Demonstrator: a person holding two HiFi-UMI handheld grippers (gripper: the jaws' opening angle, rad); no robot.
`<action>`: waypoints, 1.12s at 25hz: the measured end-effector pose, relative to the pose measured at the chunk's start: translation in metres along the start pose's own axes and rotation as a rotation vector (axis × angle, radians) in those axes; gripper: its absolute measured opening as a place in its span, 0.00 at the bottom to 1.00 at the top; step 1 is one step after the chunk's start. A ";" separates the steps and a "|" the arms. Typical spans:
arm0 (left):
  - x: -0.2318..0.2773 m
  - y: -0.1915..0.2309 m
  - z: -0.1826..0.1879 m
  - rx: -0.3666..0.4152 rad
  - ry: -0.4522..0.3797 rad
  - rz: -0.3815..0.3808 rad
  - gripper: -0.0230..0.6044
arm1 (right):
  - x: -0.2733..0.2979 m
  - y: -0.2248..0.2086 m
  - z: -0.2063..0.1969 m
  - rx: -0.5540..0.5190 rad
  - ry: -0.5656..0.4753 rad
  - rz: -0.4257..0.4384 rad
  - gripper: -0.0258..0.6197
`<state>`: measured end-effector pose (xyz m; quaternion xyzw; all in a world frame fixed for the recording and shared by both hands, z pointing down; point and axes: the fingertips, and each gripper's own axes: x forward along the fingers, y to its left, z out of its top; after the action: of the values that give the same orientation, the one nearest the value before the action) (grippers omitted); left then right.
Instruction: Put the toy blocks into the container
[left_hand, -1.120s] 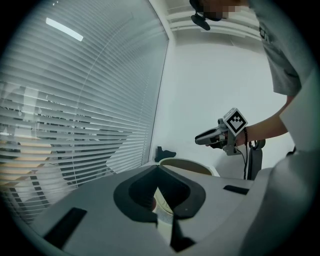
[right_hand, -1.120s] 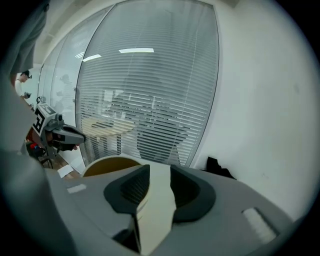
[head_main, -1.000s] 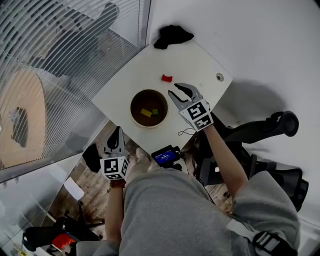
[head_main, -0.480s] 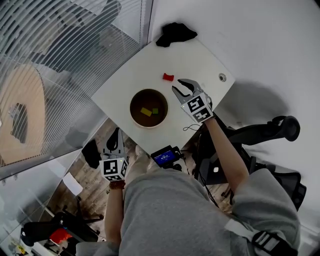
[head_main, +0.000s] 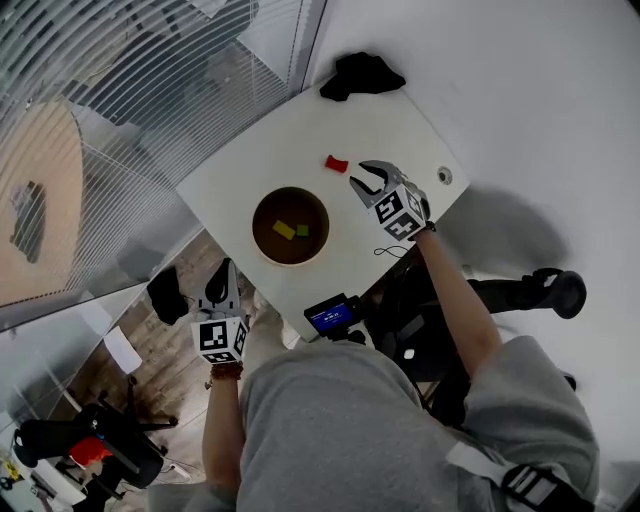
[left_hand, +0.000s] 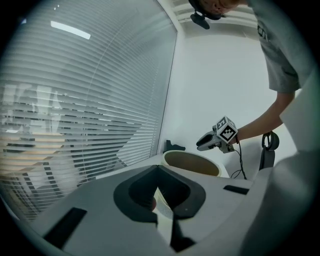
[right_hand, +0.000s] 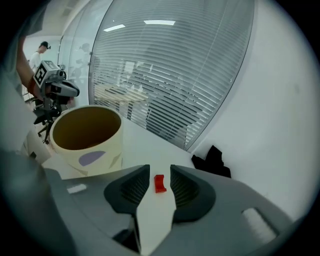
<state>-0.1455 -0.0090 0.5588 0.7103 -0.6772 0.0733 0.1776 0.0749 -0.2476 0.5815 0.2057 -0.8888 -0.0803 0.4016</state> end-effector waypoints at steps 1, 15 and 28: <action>0.003 0.003 0.001 -0.005 -0.001 0.021 0.05 | 0.004 -0.004 -0.004 0.003 0.002 0.013 0.26; 0.020 -0.009 -0.019 -0.123 0.029 0.223 0.05 | 0.090 -0.022 -0.064 -0.014 0.114 0.244 0.26; 0.016 0.002 -0.019 -0.144 0.030 0.325 0.05 | 0.138 -0.011 -0.110 -0.050 0.254 0.348 0.29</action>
<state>-0.1433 -0.0169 0.5819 0.5757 -0.7838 0.0632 0.2239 0.0788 -0.3144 0.7453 0.0477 -0.8508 -0.0053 0.5233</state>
